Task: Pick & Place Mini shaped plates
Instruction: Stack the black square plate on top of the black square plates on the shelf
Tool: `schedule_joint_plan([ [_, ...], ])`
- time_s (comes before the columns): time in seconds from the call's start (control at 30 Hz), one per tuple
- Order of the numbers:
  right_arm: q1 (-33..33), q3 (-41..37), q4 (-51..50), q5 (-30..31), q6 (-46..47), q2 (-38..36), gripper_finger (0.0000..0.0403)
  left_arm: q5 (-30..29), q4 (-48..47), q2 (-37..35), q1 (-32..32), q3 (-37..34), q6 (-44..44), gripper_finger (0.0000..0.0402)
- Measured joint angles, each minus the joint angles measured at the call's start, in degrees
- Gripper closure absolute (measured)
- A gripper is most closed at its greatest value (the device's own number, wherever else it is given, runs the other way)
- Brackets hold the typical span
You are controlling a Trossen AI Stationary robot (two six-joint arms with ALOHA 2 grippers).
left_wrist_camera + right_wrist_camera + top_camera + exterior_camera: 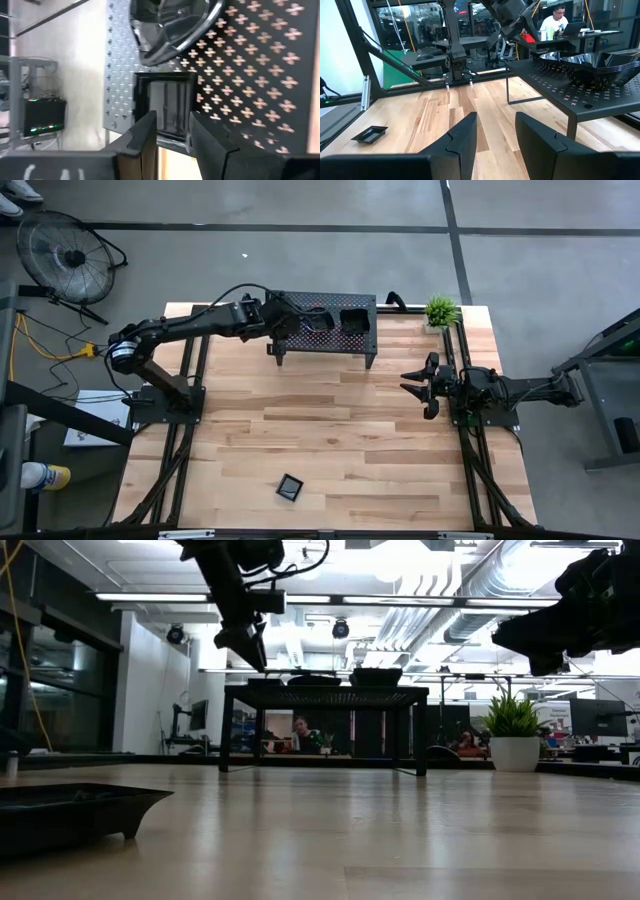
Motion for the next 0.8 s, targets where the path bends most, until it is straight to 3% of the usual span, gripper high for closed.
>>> schedule_joint_plan([
  [0.2, 0.0, -0.02, 0.0, -0.02, -0.02, 0.0, 0.0273, 1.71, -2.07, -1.53, -0.11, 0.02, -0.75, 0.0289],
  [0.4, 0.0, 0.01, 0.02, 0.0, 0.0, 0.0, 0.0273, 7.51, -7.72, -4.34, -3.25, 0.02, -7.13, 0.0289],
  [0.63, 0.0, 0.0, 0.02, -0.01, 0.0, 0.0, 0.0273, 8.34, -17.87, -5.17, -15.48, 0.02, -16.52, 0.0289],
  [0.8, 0.02, 0.01, 0.01, 0.0, -0.01, 0.0, 0.0273, 5.4, -19.27, -5.02, -27.55, 0.02, -21.15, 0.0289],
])
